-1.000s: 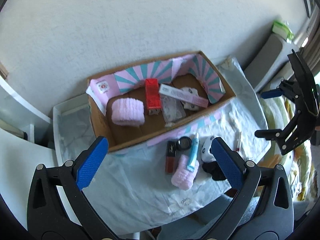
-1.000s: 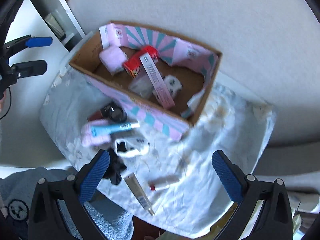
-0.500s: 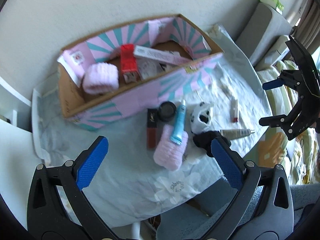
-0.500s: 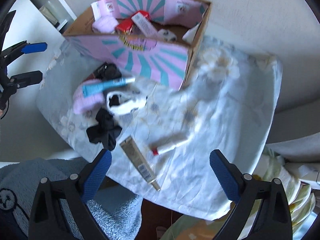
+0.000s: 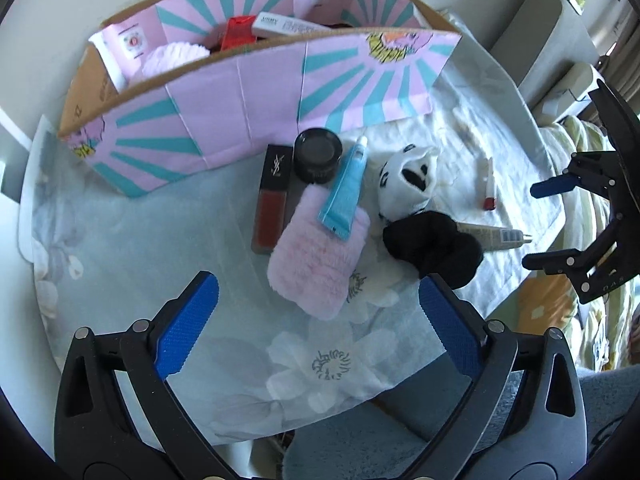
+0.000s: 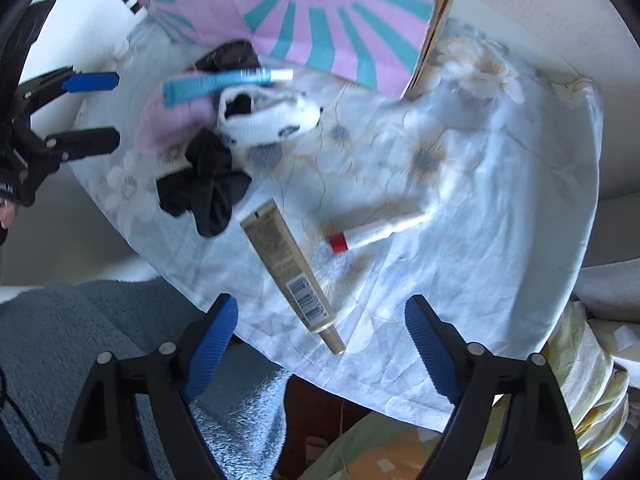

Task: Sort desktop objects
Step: 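Withdraw both tools from the box toward the remaining items, then grasp the second pink wristband with the left tool while the right tool grasps the beige tube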

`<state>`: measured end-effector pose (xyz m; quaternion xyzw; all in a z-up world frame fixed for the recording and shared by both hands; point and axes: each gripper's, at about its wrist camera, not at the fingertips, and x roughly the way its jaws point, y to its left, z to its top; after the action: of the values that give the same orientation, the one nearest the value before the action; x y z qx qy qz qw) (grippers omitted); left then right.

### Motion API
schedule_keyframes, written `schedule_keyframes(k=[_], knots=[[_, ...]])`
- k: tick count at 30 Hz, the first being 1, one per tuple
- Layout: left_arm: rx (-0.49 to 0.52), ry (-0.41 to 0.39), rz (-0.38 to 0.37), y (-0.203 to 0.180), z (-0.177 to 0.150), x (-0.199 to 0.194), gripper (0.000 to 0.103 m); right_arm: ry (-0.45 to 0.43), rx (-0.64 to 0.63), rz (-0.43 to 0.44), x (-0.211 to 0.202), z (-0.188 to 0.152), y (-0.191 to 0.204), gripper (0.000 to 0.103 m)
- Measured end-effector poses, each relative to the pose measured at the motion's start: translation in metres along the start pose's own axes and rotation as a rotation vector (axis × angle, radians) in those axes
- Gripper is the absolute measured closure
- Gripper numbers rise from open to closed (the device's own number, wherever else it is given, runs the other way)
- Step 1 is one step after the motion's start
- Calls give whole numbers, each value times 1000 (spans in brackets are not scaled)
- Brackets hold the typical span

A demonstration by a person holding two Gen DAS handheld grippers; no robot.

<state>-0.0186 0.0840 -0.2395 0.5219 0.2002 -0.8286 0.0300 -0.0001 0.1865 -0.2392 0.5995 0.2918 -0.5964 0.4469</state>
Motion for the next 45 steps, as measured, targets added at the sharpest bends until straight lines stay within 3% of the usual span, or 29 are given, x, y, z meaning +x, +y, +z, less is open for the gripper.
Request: schedule_keyframes(k=[7, 16, 21, 23, 24, 27, 32, 37, 45], knots=[[-10, -43, 38, -6, -7, 8, 8, 3, -92, -41, 12, -8, 13, 41], [-7, -92, 118, -14, -8, 19, 22, -15, -254, -103, 17, -10, 31, 51], [-12, -65, 141, -15, -9, 30, 36, -2, -299, -93, 23, -8, 35, 56], [-18, -58, 144, -15, -10, 33, 53, 9, -320, -89, 25, -8, 36, 59], [-24, -53, 148, -14, -10, 34, 54, 16, -329, -86, 26, -8, 37, 61], [-53, -64, 138, -10, -10, 32, 56, 26, -340, -62, 28, -8, 36, 67], [-87, -57, 122, -5, -11, 30, 61, 35, -352, -51, 28, -5, 35, 68], [-117, -57, 86, -2, -12, 20, 69, 37, -336, -48, 26, -3, 32, 81], [-143, -59, 97, 4, -14, 1, 71, 16, -251, 11, 20, -1, 25, 81]])
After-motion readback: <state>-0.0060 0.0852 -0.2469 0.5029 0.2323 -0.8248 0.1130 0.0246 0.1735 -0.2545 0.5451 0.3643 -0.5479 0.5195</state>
